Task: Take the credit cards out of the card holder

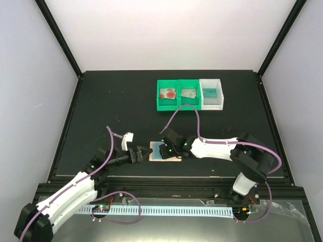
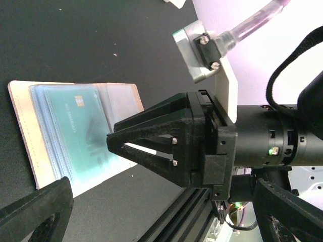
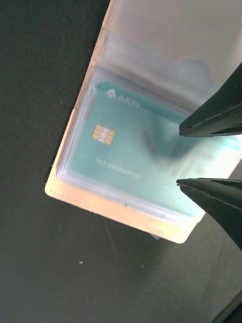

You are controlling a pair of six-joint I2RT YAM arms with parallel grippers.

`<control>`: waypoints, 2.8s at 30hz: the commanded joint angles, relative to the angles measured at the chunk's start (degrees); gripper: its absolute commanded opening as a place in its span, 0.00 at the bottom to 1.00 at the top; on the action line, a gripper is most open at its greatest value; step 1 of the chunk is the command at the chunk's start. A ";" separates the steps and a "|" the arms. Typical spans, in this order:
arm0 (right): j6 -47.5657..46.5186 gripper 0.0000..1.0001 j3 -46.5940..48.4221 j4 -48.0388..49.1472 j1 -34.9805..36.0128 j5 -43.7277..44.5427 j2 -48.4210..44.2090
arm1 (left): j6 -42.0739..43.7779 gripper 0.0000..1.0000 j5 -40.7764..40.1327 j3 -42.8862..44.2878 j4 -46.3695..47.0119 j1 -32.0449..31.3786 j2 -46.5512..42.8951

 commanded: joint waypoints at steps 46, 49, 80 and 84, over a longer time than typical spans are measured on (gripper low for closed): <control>3.82 0.02 -16.41 23.42 -0.40 -9.01 4.31 | -3.11 0.83 2.27 2.94 21.94 -0.07 28.69; 3.87 0.02 -16.49 23.42 -0.41 -8.79 4.38 | -3.01 0.83 2.16 3.00 18.55 -0.05 26.55; 3.87 0.01 -15.04 22.27 -0.49 -8.41 6.27 | -2.26 0.84 0.00 3.17 7.93 -0.06 24.42; 3.74 0.01 -14.95 22.08 -0.49 -8.32 6.14 | -2.82 0.84 -0.32 2.18 8.66 -0.10 23.46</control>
